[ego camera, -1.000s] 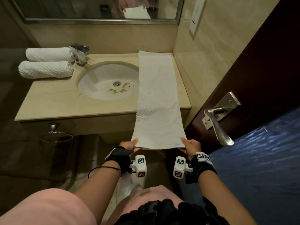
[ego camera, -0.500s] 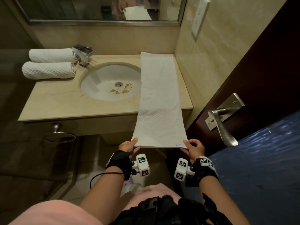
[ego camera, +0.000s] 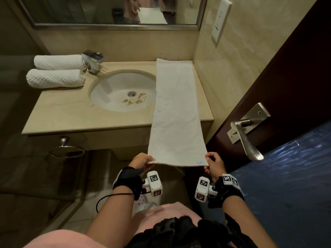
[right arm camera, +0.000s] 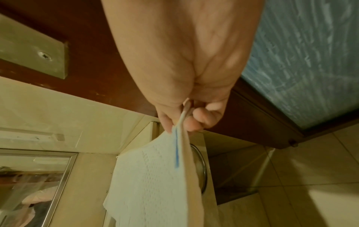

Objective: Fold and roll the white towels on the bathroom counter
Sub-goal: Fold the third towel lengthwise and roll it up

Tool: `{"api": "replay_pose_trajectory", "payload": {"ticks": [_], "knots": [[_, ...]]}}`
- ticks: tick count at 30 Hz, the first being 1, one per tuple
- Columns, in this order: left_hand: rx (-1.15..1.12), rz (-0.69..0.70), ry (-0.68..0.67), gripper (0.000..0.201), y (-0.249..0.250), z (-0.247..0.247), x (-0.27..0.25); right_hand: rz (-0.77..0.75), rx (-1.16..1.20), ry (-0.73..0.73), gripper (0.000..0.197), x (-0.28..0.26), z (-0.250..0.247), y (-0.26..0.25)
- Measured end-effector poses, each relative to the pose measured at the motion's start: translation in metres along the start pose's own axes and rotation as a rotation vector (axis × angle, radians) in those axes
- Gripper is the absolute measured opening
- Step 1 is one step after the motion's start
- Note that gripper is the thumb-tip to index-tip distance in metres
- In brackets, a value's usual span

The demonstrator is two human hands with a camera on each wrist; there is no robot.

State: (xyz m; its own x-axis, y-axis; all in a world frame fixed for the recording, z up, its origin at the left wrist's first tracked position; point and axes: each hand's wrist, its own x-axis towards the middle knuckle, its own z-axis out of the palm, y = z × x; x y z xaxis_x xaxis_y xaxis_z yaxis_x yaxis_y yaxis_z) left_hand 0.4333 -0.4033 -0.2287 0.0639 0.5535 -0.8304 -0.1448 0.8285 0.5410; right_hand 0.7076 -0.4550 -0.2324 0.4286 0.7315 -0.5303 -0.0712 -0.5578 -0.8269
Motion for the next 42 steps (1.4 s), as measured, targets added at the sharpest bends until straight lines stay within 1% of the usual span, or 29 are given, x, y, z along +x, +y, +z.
{"api": "replay_pose_trajectory", "payload": {"ticks": [1,3,4,5,6,9,10,12,16,19,22,23,25,26,27,31,34,37,39,42], "knots": [[-0.004,0.023,0.012,0.018,-0.001,-0.002,0.000,0.011,0.016,-0.019,0.020,0.001,0.000,0.001],[-0.031,0.057,0.035,0.047,-0.004,-0.007,0.001,0.033,0.043,-0.051,0.026,0.002,-0.002,0.001],[-0.039,0.066,0.035,0.055,-0.006,-0.008,-0.001,0.039,0.046,-0.058,0.027,0.002,-0.003,0.001],[-0.044,0.072,0.031,0.057,-0.006,-0.009,-0.003,0.042,0.042,-0.060,0.027,0.002,-0.004,0.000],[-0.038,0.078,0.024,0.055,-0.007,-0.009,-0.005,0.044,0.031,-0.060,0.027,0.003,-0.005,0.001],[0.080,0.108,-0.052,0.031,-0.006,-0.007,-0.011,0.066,0.021,-0.072,0.026,0.003,-0.005,0.004],[0.110,0.115,-0.089,0.027,-0.006,-0.008,-0.012,0.078,0.030,-0.077,0.026,0.002,-0.005,0.007],[0.127,0.095,-0.124,0.027,-0.005,-0.008,-0.017,0.092,0.051,-0.086,0.025,0.002,-0.006,0.010],[0.090,0.078,-0.065,0.026,-0.003,-0.009,-0.024,0.089,0.101,-0.112,0.025,-0.002,-0.009,0.011],[-0.009,0.078,-0.071,0.028,-0.002,-0.005,-0.034,0.090,0.180,-0.133,0.024,-0.006,-0.011,0.009],[-0.145,0.089,-0.116,0.028,0.001,-0.001,-0.045,0.086,0.340,-0.148,0.020,-0.013,-0.011,0.003],[-0.163,0.096,-0.126,0.033,0.002,-0.001,-0.045,0.084,0.392,-0.157,0.021,-0.015,-0.011,0.002],[-0.159,0.125,-0.125,0.052,0.001,-0.002,-0.045,0.078,0.488,-0.177,0.026,-0.017,-0.011,0.001],[-0.150,0.138,-0.130,0.058,0.000,-0.003,-0.045,0.069,0.524,-0.184,0.029,-0.017,-0.011,0.001],[-0.134,0.155,-0.138,0.059,-0.001,-0.004,-0.045,0.056,0.545,-0.192,0.032,-0.017,-0.011,0.002],[-0.115,0.199,-0.196,0.053,-0.005,-0.014,-0.047,0.037,0.518,-0.251,0.036,-0.019,-0.014,0.011],[-0.113,0.220,-0.198,0.046,-0.007,-0.015,-0.047,0.034,0.498,-0.285,0.034,-0.018,-0.018,0.013],[-0.138,0.245,-0.173,0.033,-0.008,-0.012,-0.045,0.007,0.466,-0.262,0.025,-0.017,-0.018,0.013],[-0.190,0.228,-0.183,0.020,-0.009,-0.011,-0.043,0.001,0.470,-0.225,0.020,-0.017,-0.016,0.012],[-0.209,0.225,-0.123,0.012,-0.014,-0.011,-0.036,0.013,0.420,-0.170,0.018,-0.018,-0.013,0.011]]}}
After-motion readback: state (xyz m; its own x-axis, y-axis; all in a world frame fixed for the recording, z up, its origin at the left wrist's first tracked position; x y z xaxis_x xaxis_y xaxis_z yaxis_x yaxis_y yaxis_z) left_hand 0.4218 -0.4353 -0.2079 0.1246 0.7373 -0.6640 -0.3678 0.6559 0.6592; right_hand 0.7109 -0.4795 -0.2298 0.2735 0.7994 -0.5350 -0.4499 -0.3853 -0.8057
